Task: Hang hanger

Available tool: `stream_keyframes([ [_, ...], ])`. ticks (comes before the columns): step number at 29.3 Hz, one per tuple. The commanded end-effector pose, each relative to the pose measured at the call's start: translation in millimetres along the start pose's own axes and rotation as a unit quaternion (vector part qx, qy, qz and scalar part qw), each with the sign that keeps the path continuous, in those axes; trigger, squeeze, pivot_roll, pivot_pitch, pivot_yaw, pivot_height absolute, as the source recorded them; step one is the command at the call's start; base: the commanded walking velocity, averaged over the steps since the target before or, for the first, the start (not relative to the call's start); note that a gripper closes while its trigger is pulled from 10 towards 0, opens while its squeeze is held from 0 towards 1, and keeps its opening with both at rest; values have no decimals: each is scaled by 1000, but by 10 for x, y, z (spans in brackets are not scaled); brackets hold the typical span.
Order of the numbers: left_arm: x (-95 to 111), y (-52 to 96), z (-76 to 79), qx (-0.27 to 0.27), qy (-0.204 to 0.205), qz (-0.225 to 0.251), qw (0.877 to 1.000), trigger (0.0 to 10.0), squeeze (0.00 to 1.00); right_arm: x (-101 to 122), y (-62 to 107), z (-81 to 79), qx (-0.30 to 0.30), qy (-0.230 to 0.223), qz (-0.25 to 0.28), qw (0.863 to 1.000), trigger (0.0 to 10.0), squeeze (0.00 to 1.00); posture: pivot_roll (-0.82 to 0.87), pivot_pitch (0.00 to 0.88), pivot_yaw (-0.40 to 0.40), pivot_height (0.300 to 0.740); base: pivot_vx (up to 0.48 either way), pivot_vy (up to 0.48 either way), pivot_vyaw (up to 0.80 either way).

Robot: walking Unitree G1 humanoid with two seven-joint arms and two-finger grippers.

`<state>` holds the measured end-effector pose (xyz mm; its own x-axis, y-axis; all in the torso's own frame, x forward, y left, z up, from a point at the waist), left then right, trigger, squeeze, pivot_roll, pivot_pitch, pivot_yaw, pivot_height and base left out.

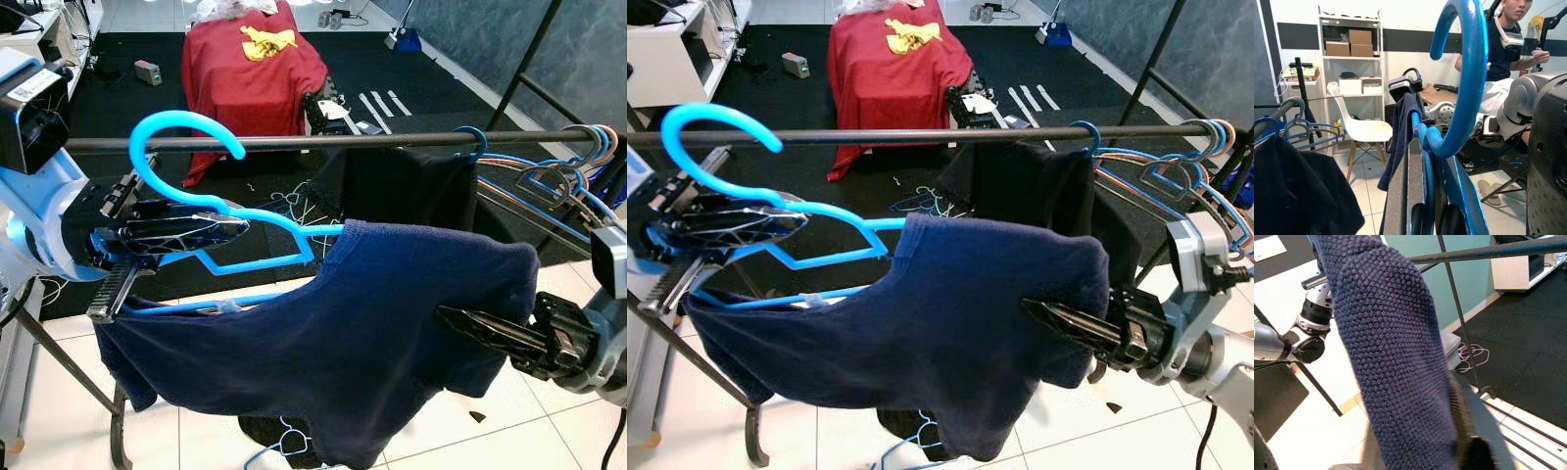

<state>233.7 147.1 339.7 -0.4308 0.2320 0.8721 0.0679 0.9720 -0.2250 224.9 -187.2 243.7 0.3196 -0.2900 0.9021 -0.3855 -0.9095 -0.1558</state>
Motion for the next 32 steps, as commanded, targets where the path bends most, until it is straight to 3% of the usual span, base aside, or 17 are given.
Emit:
stream_keyframes([
  [1,13,9,-14,2,-12,6,1000,10000,0,18,34,13,-14,12,1,1000,0,0,50,160,-67,740,0,0,0],
  [11,-70,140,-57,22,-7,-24,999,10000,0,141,141,86,-52,37,21,998,0,0,47,162,-64,740,0,0,0],
  [16,-475,475,-35,52,21,-147,987,10000,0,443,323,247,-120,84,84,986,0,0,48,163,-65,740,0,0,0],
  [24,-510,670,-65,89,20,-167,982,10000,0,615,422,384,-176,103,121,972,0,0,48,164,-71,740,0,0,0],
  [31,-410,698,-138,113,1,-145,983,10000,0,550,492,534,-231,92,101,963,0,0,46,164,-72,740,0,0,0],
  [32,-399,743,-161,122,-6,-150,981,10000,0,575,561,643,-267,93,112,953,0,0,46,164,-72,740,0,0,0],
])
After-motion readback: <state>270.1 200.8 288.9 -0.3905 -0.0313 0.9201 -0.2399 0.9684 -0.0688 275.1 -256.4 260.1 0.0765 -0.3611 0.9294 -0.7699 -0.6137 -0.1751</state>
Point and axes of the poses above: a point about 5 cm out from each wrist's last joint towards the gripper, its own y axis pointing back from the gripper into the wrist, its own x axis along the axis of the wrist's last joint, z = x × y, the point moved 4 cm from there along -y, pointing out of the wrist towards the gripper, and after that the axes turned 14 degrees about -y, right-handed, at the moved point
